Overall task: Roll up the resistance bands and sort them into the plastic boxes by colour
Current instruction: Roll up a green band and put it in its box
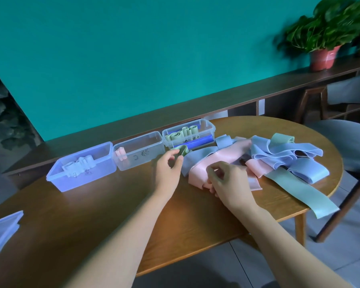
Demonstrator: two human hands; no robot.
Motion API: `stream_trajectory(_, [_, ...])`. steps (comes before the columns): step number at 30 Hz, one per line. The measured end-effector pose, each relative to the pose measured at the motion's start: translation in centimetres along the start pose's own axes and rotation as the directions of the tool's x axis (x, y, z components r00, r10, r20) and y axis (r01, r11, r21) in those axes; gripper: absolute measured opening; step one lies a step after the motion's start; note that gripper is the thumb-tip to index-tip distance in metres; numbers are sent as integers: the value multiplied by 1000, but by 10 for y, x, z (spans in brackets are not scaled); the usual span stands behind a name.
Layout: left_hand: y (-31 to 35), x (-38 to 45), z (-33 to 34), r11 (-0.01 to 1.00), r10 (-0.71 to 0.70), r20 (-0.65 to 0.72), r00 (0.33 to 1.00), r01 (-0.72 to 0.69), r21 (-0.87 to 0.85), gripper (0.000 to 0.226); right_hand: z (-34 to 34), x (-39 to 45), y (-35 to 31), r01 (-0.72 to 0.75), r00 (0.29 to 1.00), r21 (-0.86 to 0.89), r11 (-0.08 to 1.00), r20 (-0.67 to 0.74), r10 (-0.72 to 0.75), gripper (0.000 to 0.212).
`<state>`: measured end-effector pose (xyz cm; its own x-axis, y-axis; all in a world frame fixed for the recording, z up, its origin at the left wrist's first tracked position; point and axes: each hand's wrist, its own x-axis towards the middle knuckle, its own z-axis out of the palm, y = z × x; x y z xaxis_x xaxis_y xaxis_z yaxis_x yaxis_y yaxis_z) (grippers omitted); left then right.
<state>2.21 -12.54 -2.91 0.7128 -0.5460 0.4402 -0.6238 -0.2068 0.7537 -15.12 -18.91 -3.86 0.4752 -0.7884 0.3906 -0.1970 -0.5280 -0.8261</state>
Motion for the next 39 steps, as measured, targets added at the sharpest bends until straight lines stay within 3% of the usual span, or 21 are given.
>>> stream_trajectory(5, [3, 32, 16, 990, -91, 241, 966, 63, 122, 28, 16, 14, -1, 5, 999, -67, 998, -49, -8, 20])
stream_trajectory(7, [7, 39, 20, 985, -116, 272, 955, 75, 155, 34, 19, 16, -1, -16, 999, -85, 996, -54, 11, 21])
stream_trajectory(11, [2, 49, 22, 979, -117, 197, 973, 80, 190, 41, 23, 16, -5, -39, 998, -84, 996, -57, 34, 24])
stream_trajectory(14, [2, 48, 14, 982, -87, 164, 983, 56, 182, 30, 23, 15, -10, -39, 998, -73, 997, -54, 35, 23])
stream_trajectory(16, [5, 46, 7, 993, -79, 133, 988, 66, 102, 18, 21, 13, -10, -49, 997, -58, 997, -59, 45, 23])
stream_trajectory(21, [16, 38, -19, 981, -91, -65, 994, 78, -179, 23, 17, 5, -12, -32, 995, -30, 999, -95, 29, 25])
stream_trajectory(27, [37, 28, -66, 964, -27, -244, 970, -40, -263, 22, 18, -15, -30, 72, 996, 16, 997, -63, -70, 18])
stream_trajectory(33, [54, 16, -123, 968, 18, -330, 944, -98, -229, 19, 28, -30, -55, 234, 972, 144, 961, -59, -228, 13])
stream_trajectory(39, [68, -9, -171, 973, 66, -373, 925, -143, -181, 14, 53, -33, -99, 329, 940, 140, 934, 42, -338, 36])
